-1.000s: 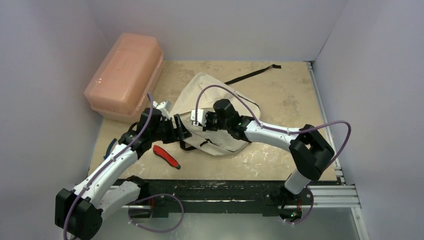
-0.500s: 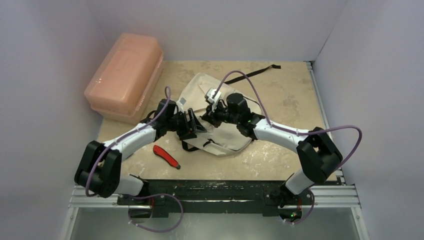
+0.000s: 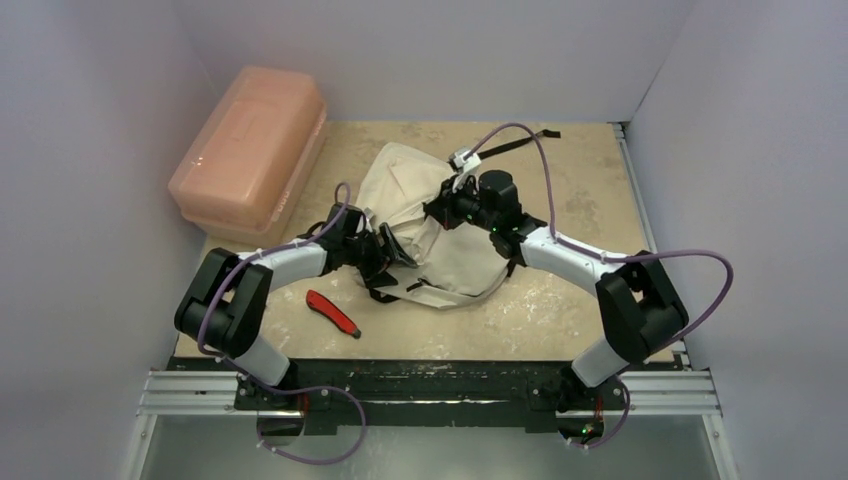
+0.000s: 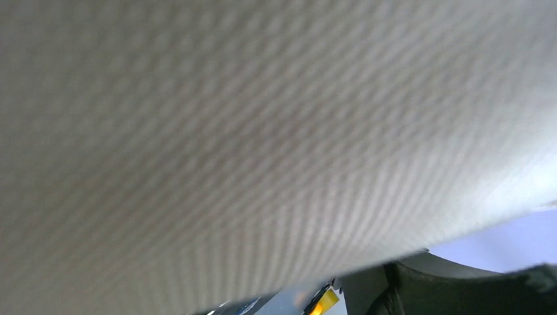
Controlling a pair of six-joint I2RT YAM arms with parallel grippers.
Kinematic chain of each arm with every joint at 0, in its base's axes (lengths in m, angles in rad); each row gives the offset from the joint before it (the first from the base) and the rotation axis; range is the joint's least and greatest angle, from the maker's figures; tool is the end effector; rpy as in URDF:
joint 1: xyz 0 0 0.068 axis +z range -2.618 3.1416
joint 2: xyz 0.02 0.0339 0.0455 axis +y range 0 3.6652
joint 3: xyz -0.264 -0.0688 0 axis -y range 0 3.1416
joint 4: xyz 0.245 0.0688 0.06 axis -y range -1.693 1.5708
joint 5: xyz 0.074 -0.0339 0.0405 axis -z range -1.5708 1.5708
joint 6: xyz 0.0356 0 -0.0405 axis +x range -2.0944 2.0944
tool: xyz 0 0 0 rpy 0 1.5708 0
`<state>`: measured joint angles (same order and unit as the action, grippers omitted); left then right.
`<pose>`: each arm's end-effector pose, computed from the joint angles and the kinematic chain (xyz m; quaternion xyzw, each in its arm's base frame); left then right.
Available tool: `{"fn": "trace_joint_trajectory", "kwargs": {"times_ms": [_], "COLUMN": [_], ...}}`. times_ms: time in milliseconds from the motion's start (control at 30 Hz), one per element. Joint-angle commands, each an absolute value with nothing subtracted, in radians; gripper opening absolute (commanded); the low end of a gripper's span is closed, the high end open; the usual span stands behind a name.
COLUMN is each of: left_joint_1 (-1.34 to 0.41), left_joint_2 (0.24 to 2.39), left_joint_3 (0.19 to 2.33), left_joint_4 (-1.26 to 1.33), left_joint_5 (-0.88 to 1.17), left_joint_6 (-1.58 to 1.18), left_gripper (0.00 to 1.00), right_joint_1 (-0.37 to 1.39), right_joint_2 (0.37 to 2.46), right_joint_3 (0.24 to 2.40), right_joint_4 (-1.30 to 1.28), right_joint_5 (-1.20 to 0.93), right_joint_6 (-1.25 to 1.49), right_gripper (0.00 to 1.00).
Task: Pack the student bag
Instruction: Zip the student bag at the center of the board.
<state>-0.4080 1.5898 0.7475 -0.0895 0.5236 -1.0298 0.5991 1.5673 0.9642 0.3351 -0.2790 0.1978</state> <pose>0.2641 -0.1336 0.1504 -0.2031 0.8979 -0.3847 0.0665 0.2912 0.2107 0.2593 -0.2396 0.7549 0.3349 0.5105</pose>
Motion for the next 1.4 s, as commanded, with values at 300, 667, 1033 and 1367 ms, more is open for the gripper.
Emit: {"fn": "trace_joint_trajectory", "kwargs": {"times_ms": [300,667,1033,1367], "left_joint_1": [-0.398,-0.625,-0.639,-0.651], "left_joint_2": [1.605,1.184,1.565,1.709], "left_joint_3": [0.77,0.858,1.056,1.141], "left_joint_4": [-0.162,0.046,0.269,0.305], "left_joint_5": [0.491,0.207,-0.036,-0.044], "left_joint_6": [-0.9,-0.549,-0.547,-0.519], "left_gripper": [0.72,0.76,0.66,0.4], "right_joint_1": [0.386,0.418,0.419,0.42], "right_joint_2": [1.75,1.636,1.622,1.608], "right_joint_3": [1.264,1.156,1.163,1.149], "right_joint_4": [0.526,0.513,0.515,0.534], "right_joint_5": [-0.232,-0.334,-0.36,-0.378], "right_joint_6": [0.323,0.391,0.47,0.506], "right_gripper": [0.0,0.0,0.0,0.0]}}
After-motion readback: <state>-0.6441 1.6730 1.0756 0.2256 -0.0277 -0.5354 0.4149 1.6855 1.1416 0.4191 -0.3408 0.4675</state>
